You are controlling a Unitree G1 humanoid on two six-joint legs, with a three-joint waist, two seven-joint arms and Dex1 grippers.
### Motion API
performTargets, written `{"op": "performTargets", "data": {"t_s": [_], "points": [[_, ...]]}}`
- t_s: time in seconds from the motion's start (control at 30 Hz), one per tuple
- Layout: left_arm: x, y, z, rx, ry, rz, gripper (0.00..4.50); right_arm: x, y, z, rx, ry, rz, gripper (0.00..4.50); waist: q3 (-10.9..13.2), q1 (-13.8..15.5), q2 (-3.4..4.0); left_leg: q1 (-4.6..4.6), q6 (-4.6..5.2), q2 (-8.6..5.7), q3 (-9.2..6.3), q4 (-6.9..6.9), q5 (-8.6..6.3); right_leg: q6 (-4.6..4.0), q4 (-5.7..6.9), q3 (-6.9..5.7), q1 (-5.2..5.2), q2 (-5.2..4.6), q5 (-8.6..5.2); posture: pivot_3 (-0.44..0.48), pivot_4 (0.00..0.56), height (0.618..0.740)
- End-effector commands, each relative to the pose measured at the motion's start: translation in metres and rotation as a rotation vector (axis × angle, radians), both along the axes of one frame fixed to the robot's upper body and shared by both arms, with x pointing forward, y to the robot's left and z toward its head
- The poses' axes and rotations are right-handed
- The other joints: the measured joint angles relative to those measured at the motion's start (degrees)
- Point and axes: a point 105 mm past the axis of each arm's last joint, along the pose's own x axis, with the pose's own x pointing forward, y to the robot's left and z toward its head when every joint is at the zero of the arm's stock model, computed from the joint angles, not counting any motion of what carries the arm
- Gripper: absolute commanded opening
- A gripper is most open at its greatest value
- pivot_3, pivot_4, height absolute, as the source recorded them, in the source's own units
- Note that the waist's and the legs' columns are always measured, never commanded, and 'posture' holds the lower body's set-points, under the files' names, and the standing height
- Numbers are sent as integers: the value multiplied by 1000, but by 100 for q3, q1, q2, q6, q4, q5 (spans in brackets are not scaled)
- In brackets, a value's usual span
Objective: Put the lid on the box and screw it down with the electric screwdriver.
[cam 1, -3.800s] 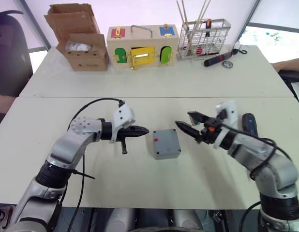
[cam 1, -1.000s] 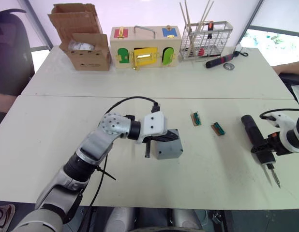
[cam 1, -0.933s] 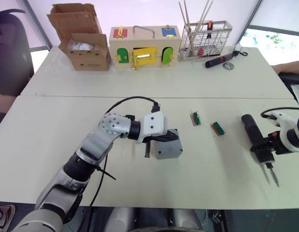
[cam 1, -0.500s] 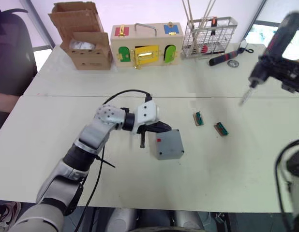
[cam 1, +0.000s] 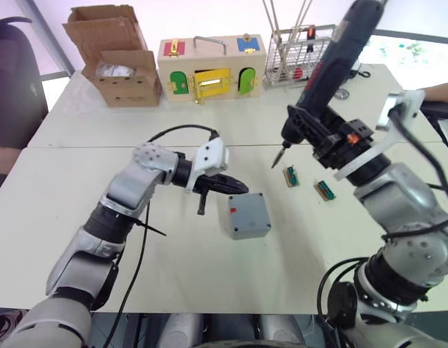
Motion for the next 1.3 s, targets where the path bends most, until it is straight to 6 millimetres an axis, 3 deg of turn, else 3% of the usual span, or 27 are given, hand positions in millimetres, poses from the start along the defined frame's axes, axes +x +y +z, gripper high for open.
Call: {"op": "performTargets", "data": {"t_s": [0.03, 0.5, 0.9, 1.3], "points": [[-2, 2, -13, 38, -32, 16, 0, -8, 7, 7, -38, -125, -30, 1904, 0, -11, 0, 1, 0, 1, 0, -1, 0, 0, 0, 0, 0, 2, 0, 0, 150, 740], [-7, -2, -24, 36, -5, 40, 0, -14, 30, -35, -172, -122, 5, 1904, 0, 13, -1, 4, 0, 4, 0, 2, 0, 0, -6, 1, 5, 5, 0, 0, 150, 740], [-7, -3, -27, 37, -18, 36, 0, -15, 28, -46, -181, -90, 10, 1904, 0, 20, -1, 5, 0, 6, 0, 2, 0, 0, -12, 1, 10, 8, 0, 0, 150, 740], [-7, -6, -29, 37, -22, 31, 0, -17, 40, -79, -243, -34, 104, 1904, -9, 20, -15, 18, 0, 8, -3, 1, 0, 1, -16, 1, 25, 11, 0, 0, 150, 740]]}}
